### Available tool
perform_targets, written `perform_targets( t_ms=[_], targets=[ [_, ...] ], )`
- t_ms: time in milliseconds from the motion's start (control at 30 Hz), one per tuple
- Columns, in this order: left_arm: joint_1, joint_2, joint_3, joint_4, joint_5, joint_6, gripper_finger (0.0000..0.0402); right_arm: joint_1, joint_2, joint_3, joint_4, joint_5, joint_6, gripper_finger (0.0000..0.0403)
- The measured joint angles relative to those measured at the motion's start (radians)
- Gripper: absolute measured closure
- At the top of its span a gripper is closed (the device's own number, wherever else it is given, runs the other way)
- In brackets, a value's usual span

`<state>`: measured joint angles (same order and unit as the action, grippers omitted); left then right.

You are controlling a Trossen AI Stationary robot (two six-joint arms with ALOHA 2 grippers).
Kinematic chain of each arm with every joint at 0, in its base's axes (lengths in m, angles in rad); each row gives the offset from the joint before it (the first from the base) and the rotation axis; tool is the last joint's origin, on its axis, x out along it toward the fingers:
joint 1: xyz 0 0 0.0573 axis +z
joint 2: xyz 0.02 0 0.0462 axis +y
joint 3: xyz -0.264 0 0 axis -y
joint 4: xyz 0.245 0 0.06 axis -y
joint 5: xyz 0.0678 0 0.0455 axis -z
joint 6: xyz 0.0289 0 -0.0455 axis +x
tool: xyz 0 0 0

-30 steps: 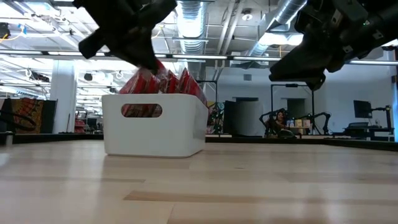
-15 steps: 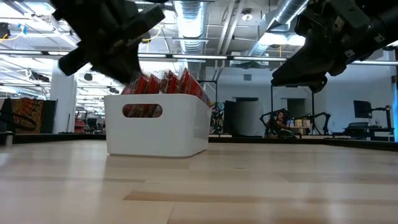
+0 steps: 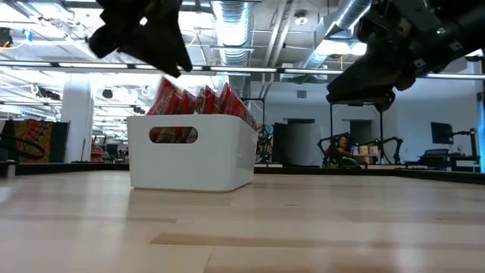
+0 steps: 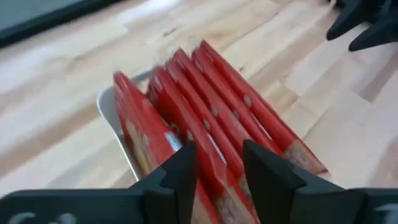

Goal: Sort popcorn bags into baskets
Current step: Put the red popcorn bag into the white bin

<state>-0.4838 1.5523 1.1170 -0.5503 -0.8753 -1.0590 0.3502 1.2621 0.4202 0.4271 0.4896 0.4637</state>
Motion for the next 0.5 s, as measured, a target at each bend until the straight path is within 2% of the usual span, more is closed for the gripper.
perform_targets(
  t_ms=[100, 267, 500],
  targets=[
    [0.014, -0.021, 0.001, -0.003, -0.021, 0.055, 0.0275, -0.017, 0.000, 0.000, 0.000, -0.001, 0.000, 0.0263],
    [0.047, -0.027, -0.004, 0.004, -0.118, 0.121, 0.0271, -0.061, 0.000, 0.000, 0.000, -0.015, 0.000, 0.0270],
    [0.076, 0.083, -0.009, 0.000, -0.079, 0.091, 0.0271, -0.086, 0.002, 0.001, 0.054, -0.017, -0.011, 0.0276]
  ],
)
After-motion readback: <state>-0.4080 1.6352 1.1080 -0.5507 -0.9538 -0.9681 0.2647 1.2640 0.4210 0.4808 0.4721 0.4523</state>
